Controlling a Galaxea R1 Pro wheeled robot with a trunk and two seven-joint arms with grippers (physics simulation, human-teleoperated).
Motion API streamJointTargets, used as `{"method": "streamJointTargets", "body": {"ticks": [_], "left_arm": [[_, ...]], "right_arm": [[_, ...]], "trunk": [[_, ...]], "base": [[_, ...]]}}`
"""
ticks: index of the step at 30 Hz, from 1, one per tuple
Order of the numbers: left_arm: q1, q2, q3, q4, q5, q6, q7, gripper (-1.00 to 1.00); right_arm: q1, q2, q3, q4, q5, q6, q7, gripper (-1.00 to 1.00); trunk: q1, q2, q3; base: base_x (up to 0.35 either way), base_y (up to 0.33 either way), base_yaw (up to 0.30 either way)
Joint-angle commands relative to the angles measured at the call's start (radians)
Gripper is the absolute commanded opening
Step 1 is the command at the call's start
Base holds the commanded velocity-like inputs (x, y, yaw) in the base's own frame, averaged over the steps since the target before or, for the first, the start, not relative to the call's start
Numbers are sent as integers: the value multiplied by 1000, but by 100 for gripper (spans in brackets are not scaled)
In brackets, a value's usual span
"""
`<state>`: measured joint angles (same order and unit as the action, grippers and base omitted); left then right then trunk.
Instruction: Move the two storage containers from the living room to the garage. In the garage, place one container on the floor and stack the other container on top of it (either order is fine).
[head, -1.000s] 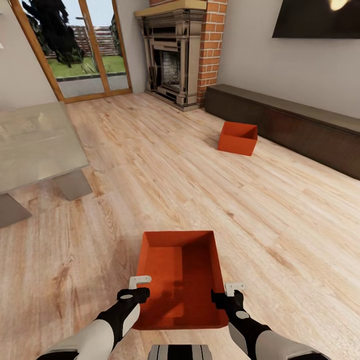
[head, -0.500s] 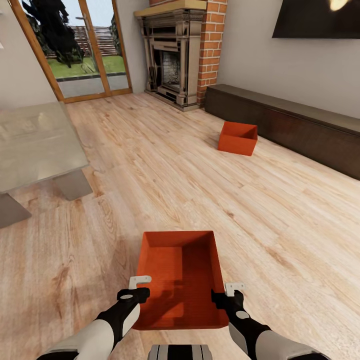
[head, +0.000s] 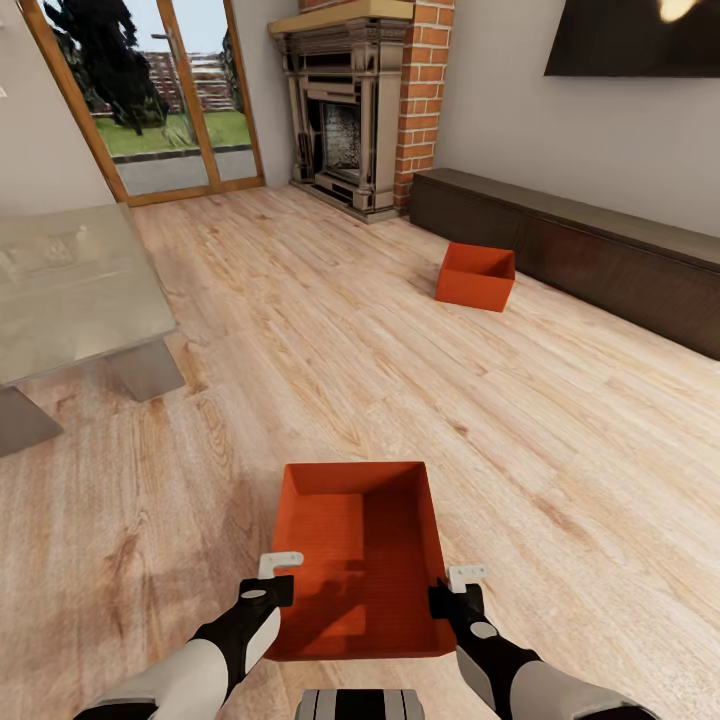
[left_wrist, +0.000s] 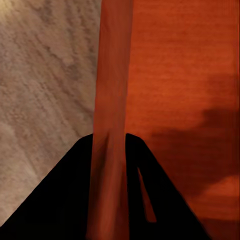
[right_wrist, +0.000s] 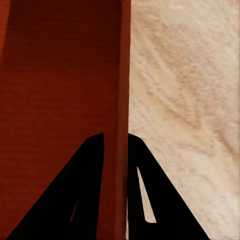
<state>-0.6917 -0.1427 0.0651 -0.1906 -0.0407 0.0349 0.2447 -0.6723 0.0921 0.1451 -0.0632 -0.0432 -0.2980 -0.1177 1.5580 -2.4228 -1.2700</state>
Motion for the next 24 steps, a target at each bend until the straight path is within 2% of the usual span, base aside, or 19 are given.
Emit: {"method": "streamJointTargets", "body": {"ticks": [1, 14, 24], "left_arm": [[0, 0, 15, -3, -19, 5, 7, -100], [0, -1, 15, -3, -19, 7, 7, -100], [0, 0, 15, -3, -19, 7, 7, -100]], "right_arm": [[0, -1, -10, 2, -18, -5, -8, -100], [-1, -2, -10, 2, -18, -5, -8, -100], [-1, -2, -10, 2, -18, -4, -8, -100]], "trunk": [[0, 0, -1], [0, 0, -1], [-39, 70, 31]], "base": [[0, 0, 0], [0, 0, 0], [0, 0, 0]]}}
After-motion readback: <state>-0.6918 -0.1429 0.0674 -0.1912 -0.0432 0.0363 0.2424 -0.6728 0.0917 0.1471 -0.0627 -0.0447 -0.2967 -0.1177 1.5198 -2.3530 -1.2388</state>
